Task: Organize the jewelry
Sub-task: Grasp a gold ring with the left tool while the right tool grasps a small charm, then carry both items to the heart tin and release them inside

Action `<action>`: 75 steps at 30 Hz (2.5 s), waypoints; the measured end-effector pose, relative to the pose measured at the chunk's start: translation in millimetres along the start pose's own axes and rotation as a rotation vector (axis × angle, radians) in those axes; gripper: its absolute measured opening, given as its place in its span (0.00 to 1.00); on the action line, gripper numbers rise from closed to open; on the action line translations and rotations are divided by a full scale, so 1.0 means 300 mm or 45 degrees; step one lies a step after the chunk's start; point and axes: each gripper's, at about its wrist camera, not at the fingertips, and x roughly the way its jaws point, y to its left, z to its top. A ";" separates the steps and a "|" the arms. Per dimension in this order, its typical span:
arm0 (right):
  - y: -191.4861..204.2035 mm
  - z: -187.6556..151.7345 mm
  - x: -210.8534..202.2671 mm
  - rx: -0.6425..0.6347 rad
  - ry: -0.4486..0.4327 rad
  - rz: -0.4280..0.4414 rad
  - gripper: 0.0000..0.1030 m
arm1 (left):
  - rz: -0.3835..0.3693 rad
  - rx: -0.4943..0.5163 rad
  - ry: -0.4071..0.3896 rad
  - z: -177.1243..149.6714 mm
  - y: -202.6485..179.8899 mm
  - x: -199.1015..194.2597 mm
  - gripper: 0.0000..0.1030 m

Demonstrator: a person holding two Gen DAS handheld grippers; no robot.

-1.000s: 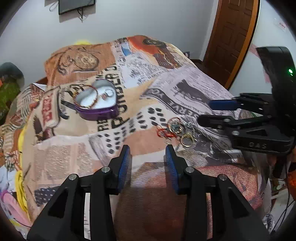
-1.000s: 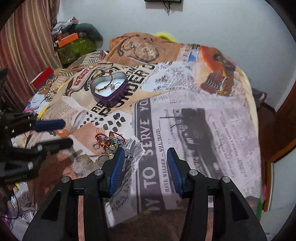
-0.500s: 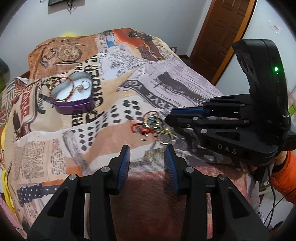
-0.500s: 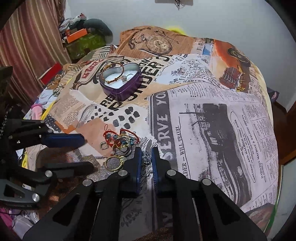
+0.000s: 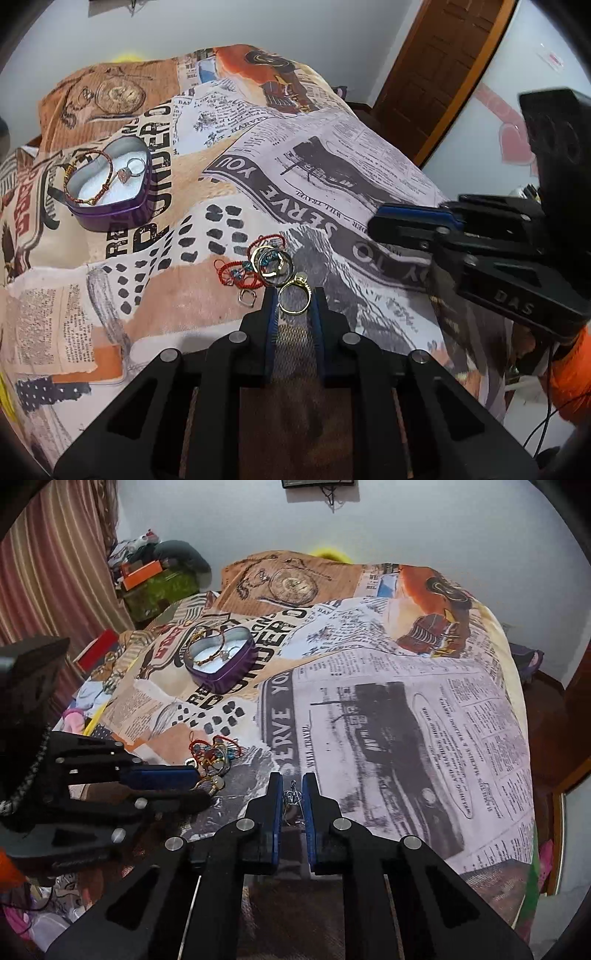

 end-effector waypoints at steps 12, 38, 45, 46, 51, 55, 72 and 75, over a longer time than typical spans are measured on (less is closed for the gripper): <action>0.002 0.009 -0.049 0.000 -0.044 -0.009 0.09 | 0.033 0.024 -0.020 -0.016 -0.028 -0.032 0.00; 0.018 0.016 -0.055 0.000 -0.051 -0.004 0.09 | 0.131 0.044 -0.055 0.017 -0.027 0.021 0.17; 0.049 0.049 -0.070 -0.024 -0.073 -0.002 0.09 | 0.125 0.014 -0.120 0.007 -0.003 -0.065 0.17; 0.056 0.058 -0.073 -0.029 -0.079 -0.001 0.09 | 0.127 0.010 -0.136 0.009 0.003 -0.084 0.17; 0.098 0.106 -0.086 -0.053 -0.121 0.011 0.09 | 0.144 -0.015 -0.226 0.032 0.047 -0.187 0.17; 0.139 0.153 -0.089 -0.068 -0.156 0.028 0.09 | 0.178 -0.027 -0.294 0.055 0.090 -0.258 0.17; 0.278 0.350 0.009 -0.156 -0.219 0.088 0.09 | 0.273 -0.101 -0.405 0.153 0.325 -0.341 0.17; 0.281 0.381 0.044 -0.160 -0.217 0.092 0.09 | 0.275 -0.113 -0.404 0.173 0.363 -0.325 0.17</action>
